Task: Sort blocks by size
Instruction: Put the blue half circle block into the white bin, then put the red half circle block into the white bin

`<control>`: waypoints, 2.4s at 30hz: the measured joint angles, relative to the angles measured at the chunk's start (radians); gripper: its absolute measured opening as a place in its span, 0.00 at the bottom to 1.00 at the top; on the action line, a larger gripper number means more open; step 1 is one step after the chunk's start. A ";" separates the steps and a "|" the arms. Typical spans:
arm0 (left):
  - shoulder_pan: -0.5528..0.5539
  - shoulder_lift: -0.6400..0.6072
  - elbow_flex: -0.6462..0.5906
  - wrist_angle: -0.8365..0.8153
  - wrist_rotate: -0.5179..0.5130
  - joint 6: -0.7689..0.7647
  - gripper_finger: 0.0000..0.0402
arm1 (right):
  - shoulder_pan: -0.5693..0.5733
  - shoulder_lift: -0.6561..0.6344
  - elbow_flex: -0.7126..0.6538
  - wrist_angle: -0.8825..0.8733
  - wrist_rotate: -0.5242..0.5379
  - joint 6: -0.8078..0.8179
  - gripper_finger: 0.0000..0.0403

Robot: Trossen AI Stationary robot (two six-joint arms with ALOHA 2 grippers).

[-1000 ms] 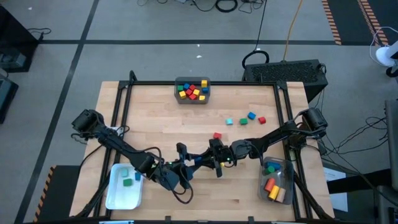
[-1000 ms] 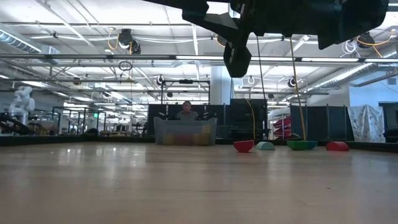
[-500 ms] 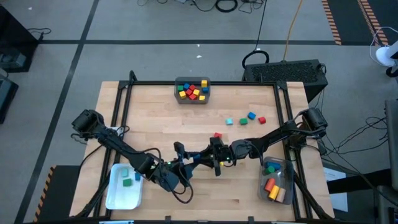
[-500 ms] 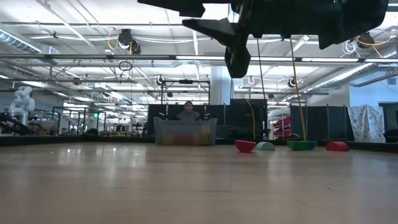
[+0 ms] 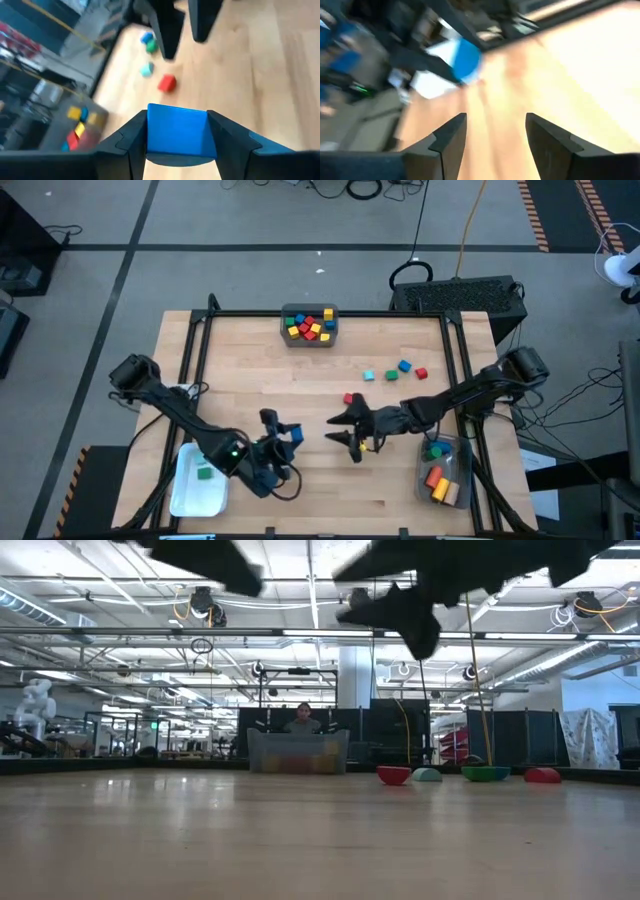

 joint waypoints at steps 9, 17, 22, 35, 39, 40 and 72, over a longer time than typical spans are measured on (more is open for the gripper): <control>-0.091 -0.033 0.000 -0.318 0.184 -0.361 0.44 | -0.009 0.018 0.000 -0.264 0.070 -0.018 0.47; -0.174 -0.033 0.000 -0.592 0.392 -0.640 0.44 | -0.028 0.019 -0.001 -0.336 0.113 -0.006 0.47; -0.218 -0.033 0.000 -0.760 0.484 -0.761 0.44 | -0.033 0.019 -0.001 -0.342 0.140 -0.006 0.47; -0.340 -0.033 0.000 -0.811 0.802 -0.855 0.44 | -0.061 0.053 -0.001 -0.423 0.298 -0.106 0.50; -0.370 -0.033 0.000 -0.830 0.858 -0.894 0.44 | -0.089 0.117 -0.001 -0.405 0.301 -0.119 0.58; -0.378 -0.033 0.000 -0.831 0.866 -0.903 0.44 | -0.095 0.133 -0.001 -0.402 0.300 -0.119 0.60; -0.459 -0.033 0.000 -0.808 0.750 -1.012 0.53 | -0.139 0.194 -0.001 -0.510 0.316 -0.188 0.67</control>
